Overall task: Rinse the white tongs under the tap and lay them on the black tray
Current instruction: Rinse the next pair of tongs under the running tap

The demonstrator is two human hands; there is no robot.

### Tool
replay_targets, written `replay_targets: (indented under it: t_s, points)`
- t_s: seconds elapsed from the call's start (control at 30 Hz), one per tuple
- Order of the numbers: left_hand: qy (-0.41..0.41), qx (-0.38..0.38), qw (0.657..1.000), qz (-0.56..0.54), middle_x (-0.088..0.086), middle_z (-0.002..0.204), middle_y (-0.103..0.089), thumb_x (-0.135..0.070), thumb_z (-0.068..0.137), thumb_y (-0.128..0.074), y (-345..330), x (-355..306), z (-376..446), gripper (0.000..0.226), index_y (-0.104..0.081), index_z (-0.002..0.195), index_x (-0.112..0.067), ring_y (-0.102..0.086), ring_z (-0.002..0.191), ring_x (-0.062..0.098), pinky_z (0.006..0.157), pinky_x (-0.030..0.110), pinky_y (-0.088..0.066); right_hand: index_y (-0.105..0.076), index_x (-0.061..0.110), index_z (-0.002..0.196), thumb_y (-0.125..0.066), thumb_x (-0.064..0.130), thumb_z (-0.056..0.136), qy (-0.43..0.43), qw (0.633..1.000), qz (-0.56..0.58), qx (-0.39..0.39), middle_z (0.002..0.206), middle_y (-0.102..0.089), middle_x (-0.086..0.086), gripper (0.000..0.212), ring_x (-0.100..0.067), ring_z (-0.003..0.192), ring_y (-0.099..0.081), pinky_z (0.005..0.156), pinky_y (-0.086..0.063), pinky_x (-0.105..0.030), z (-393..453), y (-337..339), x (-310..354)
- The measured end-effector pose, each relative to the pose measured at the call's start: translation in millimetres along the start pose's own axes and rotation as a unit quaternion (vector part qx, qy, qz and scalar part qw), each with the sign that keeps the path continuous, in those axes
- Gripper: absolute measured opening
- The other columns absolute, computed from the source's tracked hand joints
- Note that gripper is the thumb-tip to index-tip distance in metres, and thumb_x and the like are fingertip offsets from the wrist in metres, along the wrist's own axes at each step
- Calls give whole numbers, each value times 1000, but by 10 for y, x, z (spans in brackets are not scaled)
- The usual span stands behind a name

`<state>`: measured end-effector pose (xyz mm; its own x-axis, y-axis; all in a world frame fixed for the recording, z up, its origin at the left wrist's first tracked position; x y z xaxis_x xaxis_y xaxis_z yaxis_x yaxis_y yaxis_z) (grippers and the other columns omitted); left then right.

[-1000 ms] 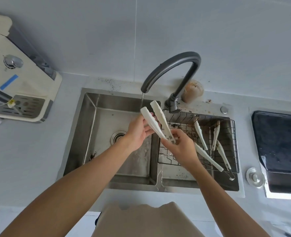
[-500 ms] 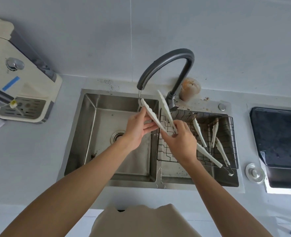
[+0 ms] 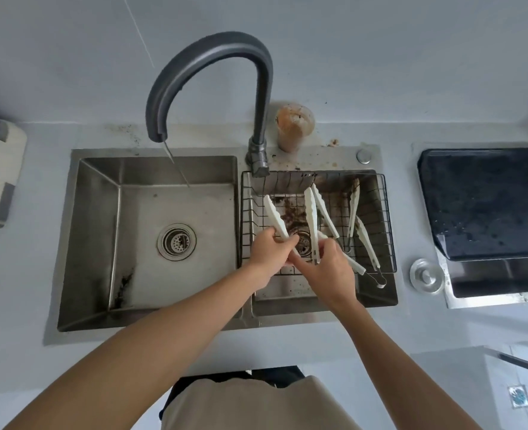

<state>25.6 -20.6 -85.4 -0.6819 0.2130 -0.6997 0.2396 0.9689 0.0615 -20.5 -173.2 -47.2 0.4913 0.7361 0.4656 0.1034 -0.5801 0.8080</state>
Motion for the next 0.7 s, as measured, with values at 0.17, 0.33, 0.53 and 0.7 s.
replay_targets:
  t_s: [0.17,0.33,0.53,0.7]
  points:
    - [44,-57,997,33,17,102,-72,-17,98,-69,-9,106,276,21,-64,108,1,-76,85,26,69,40,-67,-51,22,89,-66,79,80,-23,997,3,76,81,-63,3,59,-16,66,-64,53,-49,-30,278,-199,-89]
    - [73,-82,990,92,22,111,-70,-13,102,-64,-34,188,491,21,-61,115,2,-76,86,32,67,40,-67,-64,11,105,-63,60,94,-15,994,-35,105,88,-67,-5,50,-13,72,-59,64,-52,-34,390,-110,-198]
    - [69,-110,971,203,19,116,-70,-16,101,-62,-14,224,513,31,-56,128,0,-74,82,29,56,33,-63,-56,3,127,-67,52,92,-79,957,-278,-30,126,-56,-17,62,-34,117,-53,96,-46,-44,449,485,-774]
    - [38,-82,965,245,12,138,-54,-23,101,-59,-113,54,376,58,-37,152,-4,-58,90,19,53,22,-36,-60,5,127,-60,70,90,-108,948,-296,44,127,-63,-14,76,-32,120,-58,96,-48,-43,484,402,-1099]
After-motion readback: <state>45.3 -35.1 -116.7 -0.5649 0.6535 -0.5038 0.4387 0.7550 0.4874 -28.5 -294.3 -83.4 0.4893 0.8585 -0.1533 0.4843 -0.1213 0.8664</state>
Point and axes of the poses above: each hand's wrist, its own z-axis towards the middle knuckle, its own y-axis out of the back of the hand, x = y × z, the point moved 10 cm from there along z, towards the middle knuckle
